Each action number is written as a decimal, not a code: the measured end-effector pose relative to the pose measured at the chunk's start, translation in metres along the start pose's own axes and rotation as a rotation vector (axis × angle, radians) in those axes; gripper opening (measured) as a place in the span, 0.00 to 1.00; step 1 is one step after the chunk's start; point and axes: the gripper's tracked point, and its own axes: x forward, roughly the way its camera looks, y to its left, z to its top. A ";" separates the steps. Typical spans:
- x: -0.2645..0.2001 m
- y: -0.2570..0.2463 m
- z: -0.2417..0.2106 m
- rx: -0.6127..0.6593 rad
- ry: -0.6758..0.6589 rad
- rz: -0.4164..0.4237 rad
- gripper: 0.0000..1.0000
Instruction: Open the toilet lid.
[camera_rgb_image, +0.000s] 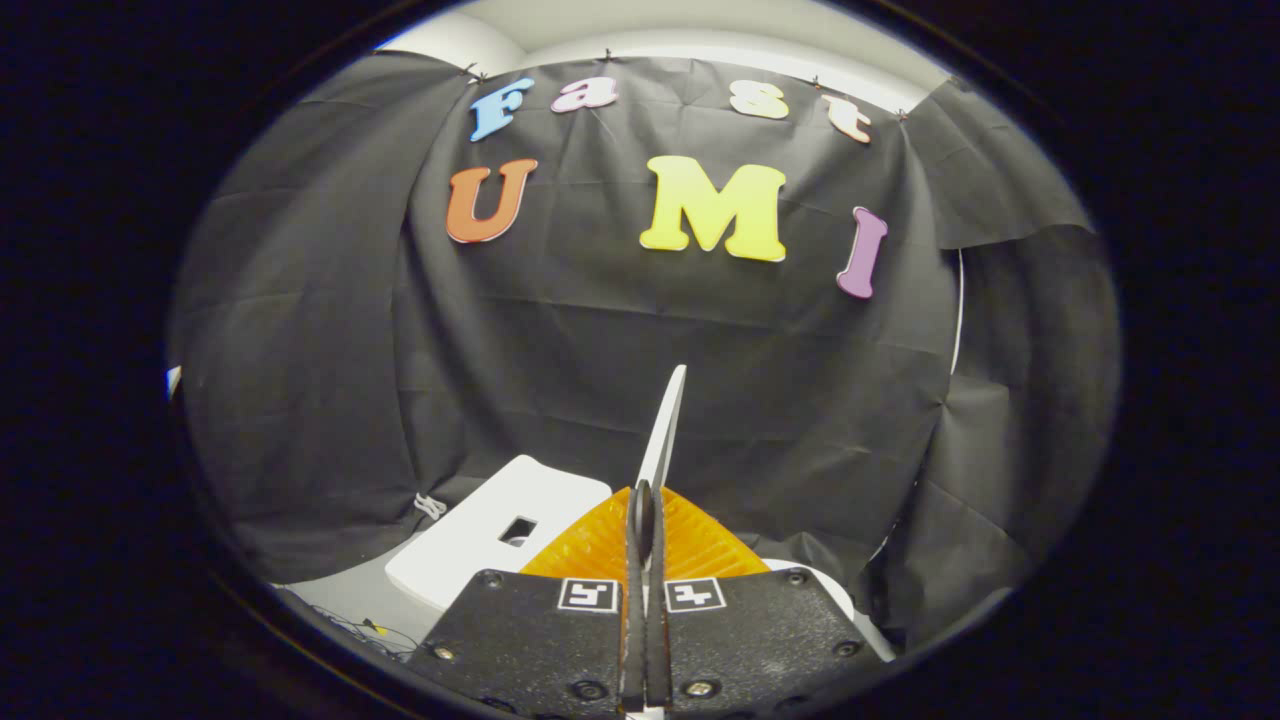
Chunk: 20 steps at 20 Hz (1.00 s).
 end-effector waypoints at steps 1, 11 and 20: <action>0.001 0.005 0.000 -0.001 0.002 0.006 0.04; 0.008 0.058 0.002 -0.111 0.013 0.041 0.05; -0.038 0.038 0.057 -0.028 -0.222 0.099 0.88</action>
